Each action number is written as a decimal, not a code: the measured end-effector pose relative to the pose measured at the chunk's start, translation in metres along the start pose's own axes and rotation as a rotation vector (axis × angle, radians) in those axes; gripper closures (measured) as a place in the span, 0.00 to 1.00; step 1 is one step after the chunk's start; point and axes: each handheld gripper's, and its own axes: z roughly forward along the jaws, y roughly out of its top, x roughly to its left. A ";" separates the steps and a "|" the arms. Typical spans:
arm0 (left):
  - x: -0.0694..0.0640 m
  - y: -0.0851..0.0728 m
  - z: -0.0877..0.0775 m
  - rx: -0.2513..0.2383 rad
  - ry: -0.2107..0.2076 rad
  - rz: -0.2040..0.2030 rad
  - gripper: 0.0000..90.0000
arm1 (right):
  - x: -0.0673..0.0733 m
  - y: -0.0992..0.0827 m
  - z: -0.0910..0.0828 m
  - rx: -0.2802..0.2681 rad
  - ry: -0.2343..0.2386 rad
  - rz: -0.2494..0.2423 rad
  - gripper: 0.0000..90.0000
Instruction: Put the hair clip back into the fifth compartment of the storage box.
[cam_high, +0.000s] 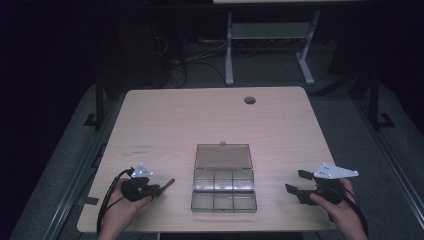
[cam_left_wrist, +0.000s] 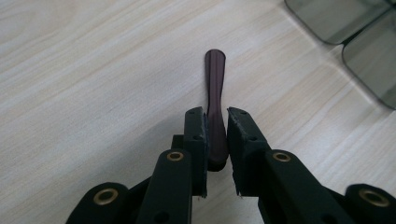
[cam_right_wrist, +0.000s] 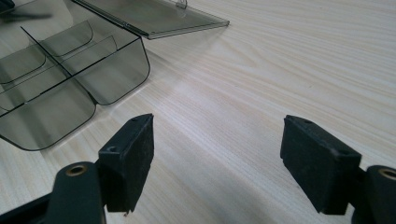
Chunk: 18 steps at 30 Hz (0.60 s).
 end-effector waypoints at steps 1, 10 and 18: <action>0.000 0.000 0.000 -0.011 -0.005 -0.009 0.87 | 0.000 0.000 0.000 0.001 0.000 0.000 0.28; 0.000 0.003 -0.009 -0.092 -0.049 -0.059 0.87 | 0.000 0.000 0.000 0.000 -0.002 -0.001 0.28; 0.001 0.004 -0.019 -0.178 -0.047 -0.073 0.87 | 0.001 0.000 0.000 0.003 -0.003 -0.001 0.28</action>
